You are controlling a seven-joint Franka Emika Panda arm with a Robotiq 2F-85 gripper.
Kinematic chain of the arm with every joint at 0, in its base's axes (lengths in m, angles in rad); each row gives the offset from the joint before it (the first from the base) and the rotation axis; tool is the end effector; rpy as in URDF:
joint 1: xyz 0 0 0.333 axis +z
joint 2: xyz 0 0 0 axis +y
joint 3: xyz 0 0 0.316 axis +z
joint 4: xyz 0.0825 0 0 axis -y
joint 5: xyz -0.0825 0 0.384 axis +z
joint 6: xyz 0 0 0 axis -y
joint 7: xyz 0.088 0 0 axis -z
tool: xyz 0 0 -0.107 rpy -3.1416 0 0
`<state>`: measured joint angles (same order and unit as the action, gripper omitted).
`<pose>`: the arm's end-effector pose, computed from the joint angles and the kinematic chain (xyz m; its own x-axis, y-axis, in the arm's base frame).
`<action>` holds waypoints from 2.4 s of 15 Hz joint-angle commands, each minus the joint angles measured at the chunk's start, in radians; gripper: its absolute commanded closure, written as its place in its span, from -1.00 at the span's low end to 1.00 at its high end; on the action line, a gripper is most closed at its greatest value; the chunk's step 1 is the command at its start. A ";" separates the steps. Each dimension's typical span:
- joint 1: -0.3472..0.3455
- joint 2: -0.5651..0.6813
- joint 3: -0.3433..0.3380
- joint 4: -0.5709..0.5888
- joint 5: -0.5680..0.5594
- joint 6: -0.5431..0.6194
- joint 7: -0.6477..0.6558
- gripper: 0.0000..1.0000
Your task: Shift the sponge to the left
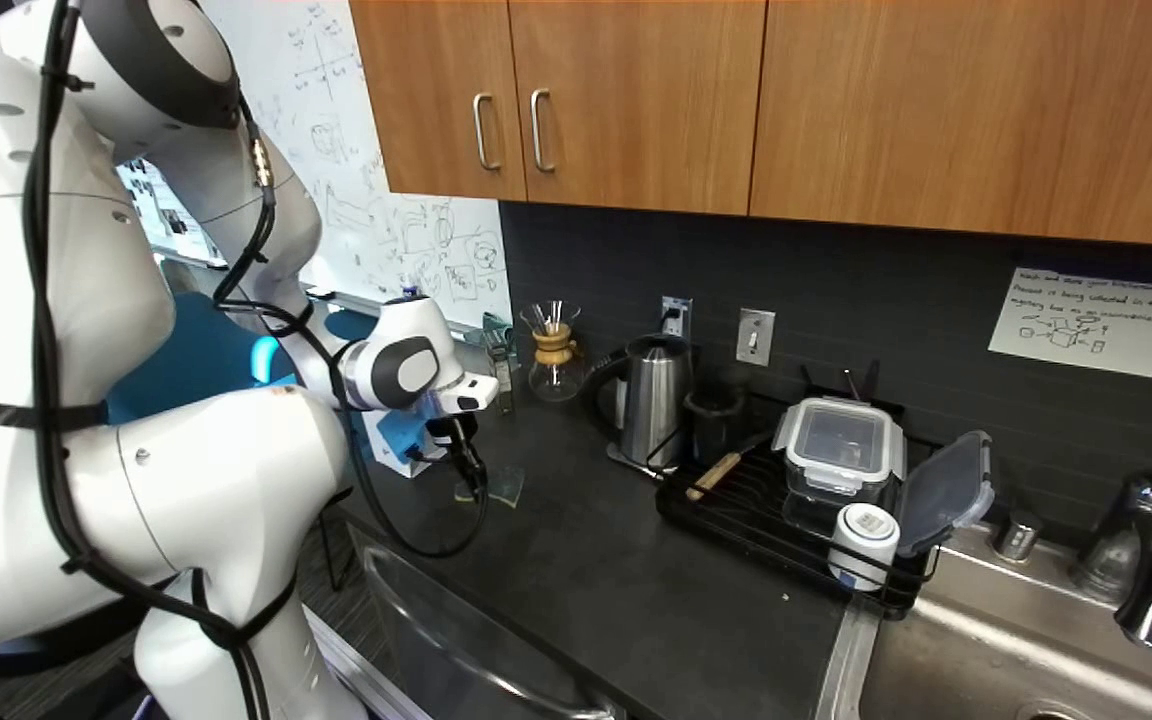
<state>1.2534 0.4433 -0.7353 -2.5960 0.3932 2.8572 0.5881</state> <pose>0.3943 0.1589 0.1450 0.9141 -0.3874 0.1200 -0.4024 -0.9033 0.1487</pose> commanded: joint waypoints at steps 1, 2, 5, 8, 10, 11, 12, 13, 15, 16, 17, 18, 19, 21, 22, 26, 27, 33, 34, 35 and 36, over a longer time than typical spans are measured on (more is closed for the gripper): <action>-0.079 -0.003 0.053 0.038 -0.126 -0.032 0.113 0.91; -0.099 0.002 0.069 0.049 -0.155 -0.036 0.142 0.91; -0.163 0.006 0.122 0.077 -0.225 -0.052 0.210 0.91; -0.227 0.011 0.177 0.107 -0.285 -0.070 0.270 0.91; -0.267 0.014 0.212 0.126 -0.324 -0.079 0.309 0.91; -0.286 0.016 0.229 0.136 -0.343 -0.084 0.327 0.91; -0.307 0.019 0.247 0.148 -0.360 -0.089 0.344 0.91; -0.325 0.021 0.263 0.156 -0.377 -0.092 0.361 0.91; -0.359 0.028 0.295 0.176 -0.407 -0.101 0.391 0.91; -0.375 0.030 0.309 0.185 -0.422 -0.105 0.407 0.91; -0.390 0.034 0.323 0.195 -0.434 -0.109 0.421 0.91; -0.405 0.038 0.337 0.205 -0.445 -0.113 0.433 0.91; -0.419 0.044 0.349 0.215 -0.455 -0.116 0.446 0.91; -0.444 0.052 0.374 0.233 -0.471 -0.125 0.466 0.91; -0.457 0.055 0.386 0.241 -0.478 -0.128 0.476 0.91; -0.498 0.072 0.427 0.278 -0.501 -0.148 0.507 0.91; -0.507 0.076 0.437 0.286 -0.506 -0.151 0.513 0.91; -0.544 0.118 0.482 0.342 -0.511 -0.168 0.546 0.91; -0.549 0.124 0.486 0.351 -0.511 -0.173 0.547 0.91; -0.554 0.127 0.489 0.358 -0.512 -0.175 0.550 0.91; -0.558 0.130 0.492 0.365 -0.512 -0.178 0.552 0.91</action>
<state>0.7224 0.5596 -0.2644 -2.2673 -0.0807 2.7077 1.1013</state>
